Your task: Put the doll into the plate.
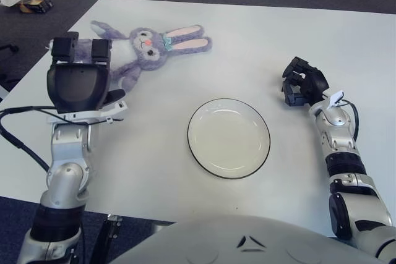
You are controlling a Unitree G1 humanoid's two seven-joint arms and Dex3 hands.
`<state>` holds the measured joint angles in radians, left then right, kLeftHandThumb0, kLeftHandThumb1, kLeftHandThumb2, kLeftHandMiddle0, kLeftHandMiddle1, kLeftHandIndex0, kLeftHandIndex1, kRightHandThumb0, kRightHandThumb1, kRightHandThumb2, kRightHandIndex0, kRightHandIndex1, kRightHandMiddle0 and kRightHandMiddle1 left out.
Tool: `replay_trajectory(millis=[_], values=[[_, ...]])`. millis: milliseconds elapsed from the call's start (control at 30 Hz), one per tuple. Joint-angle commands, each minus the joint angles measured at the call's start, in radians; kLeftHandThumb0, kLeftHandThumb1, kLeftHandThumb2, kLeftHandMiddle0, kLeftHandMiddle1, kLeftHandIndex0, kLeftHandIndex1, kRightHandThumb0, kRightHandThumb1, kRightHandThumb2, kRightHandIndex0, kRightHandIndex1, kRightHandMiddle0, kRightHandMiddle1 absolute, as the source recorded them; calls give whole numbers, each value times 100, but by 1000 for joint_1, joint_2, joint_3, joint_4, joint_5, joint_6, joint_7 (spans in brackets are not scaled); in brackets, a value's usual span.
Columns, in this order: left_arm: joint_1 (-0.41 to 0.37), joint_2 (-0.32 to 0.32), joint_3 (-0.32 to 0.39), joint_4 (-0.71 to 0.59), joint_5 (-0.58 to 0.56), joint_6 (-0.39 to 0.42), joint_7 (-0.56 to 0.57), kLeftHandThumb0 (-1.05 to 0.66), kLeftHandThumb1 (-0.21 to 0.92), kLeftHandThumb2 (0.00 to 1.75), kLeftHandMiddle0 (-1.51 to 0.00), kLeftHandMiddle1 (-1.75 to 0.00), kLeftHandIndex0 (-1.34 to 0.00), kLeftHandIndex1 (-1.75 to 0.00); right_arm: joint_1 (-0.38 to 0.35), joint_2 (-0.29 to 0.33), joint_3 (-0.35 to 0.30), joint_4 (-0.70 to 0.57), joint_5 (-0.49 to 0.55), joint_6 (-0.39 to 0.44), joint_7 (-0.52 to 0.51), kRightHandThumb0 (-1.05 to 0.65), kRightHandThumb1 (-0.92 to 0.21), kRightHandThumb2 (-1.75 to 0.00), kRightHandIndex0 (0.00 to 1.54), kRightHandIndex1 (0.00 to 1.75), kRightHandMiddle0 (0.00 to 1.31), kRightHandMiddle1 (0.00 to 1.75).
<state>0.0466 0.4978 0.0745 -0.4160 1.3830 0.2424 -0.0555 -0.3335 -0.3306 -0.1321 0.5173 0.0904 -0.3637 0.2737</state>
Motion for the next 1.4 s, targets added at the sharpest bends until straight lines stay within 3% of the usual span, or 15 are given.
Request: replay_trajectory(millis=[0, 333, 500, 733, 967, 1367], values=[[-31, 26, 9, 22, 18, 15, -25, -76, 49, 67, 0, -5, 0, -37, 2, -5, -8, 18, -7, -4, -4, -1, -18, -145, 68, 175, 56, 166], [-153, 92, -22, 191, 76, 54, -79, -91, 62, 46, 0, 0, 0, -3, -21, -14, -26, 69, 16, -32, 13, -1, -20, -144, 66, 175, 54, 167], [-215, 106, -54, 267, 68, 62, -73, -96, 68, 37, 0, 0, 0, -1, -25, -23, -34, 85, 14, -27, 13, -1, -20, -145, 66, 175, 53, 171], [-341, 134, -55, 495, -131, -8, -19, -85, 66, 31, 0, 0, 0, 0, -56, -27, -51, 153, 31, -32, 38, -1, -19, -146, 66, 175, 53, 172], [-377, 199, -87, 553, -225, -50, -58, -89, 68, 33, 0, 0, 0, 0, -75, -29, -56, 200, 26, -60, 39, -1, -19, -146, 65, 175, 55, 171], [-452, 238, -166, 641, -278, -52, -72, -104, 90, 17, 0, 0, 0, 0, -81, -27, -65, 223, 30, -72, 50, -1, -18, -146, 65, 175, 57, 169]])
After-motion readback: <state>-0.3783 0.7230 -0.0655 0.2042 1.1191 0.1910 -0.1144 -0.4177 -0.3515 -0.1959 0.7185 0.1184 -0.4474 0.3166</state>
